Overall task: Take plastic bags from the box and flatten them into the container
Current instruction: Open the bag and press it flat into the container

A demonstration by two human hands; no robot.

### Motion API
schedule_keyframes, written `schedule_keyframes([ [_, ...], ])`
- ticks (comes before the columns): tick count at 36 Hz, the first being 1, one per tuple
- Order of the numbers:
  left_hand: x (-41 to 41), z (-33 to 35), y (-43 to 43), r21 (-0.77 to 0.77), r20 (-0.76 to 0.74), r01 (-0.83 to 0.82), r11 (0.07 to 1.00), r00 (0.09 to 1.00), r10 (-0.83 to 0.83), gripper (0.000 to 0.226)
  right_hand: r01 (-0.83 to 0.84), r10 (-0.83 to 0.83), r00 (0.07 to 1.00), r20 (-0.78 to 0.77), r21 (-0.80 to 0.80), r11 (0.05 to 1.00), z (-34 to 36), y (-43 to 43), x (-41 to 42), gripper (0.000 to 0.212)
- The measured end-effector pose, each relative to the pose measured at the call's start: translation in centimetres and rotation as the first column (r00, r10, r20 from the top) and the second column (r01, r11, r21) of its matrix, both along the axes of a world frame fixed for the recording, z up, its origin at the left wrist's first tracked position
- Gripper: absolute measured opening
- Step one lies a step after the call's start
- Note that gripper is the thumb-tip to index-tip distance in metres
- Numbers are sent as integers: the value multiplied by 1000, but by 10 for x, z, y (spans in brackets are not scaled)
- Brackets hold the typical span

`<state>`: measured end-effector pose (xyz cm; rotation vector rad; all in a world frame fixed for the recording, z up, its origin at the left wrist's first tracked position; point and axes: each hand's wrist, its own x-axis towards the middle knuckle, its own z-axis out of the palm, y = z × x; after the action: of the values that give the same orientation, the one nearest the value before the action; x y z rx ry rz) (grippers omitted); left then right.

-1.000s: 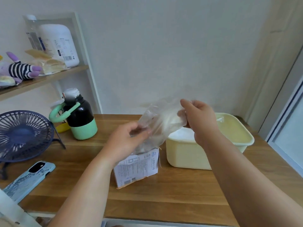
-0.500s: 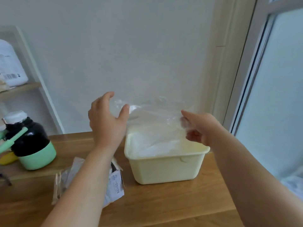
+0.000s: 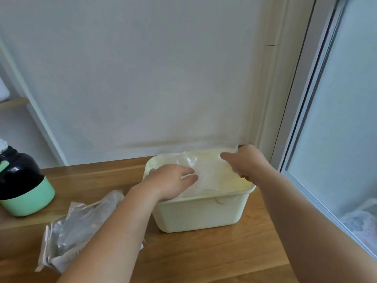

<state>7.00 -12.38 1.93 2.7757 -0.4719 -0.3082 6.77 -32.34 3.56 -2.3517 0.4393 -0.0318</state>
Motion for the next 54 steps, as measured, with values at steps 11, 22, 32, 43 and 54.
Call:
schedule_keyframes([
  [11,8,-4,0,83,137,-37,996,990,25,51,-314,440,889,128,-530,788,7,22,-5,55],
  [22,17,-6,7,308,-103,85,948,993,-56,58,-647,545,753,-369,-266,715,-20,30,18,83],
  [32,27,-12,-4,277,-205,73,958,979,-15,47,-586,513,803,-303,-239,774,-28,23,21,76],
  [43,-15,15,42,-165,181,-82,983,977,112,38,-380,424,888,178,-236,895,7,41,-19,46],
  [54,-84,14,126,-320,254,-292,902,890,378,29,-541,498,747,440,-31,840,-2,137,-58,24],
])
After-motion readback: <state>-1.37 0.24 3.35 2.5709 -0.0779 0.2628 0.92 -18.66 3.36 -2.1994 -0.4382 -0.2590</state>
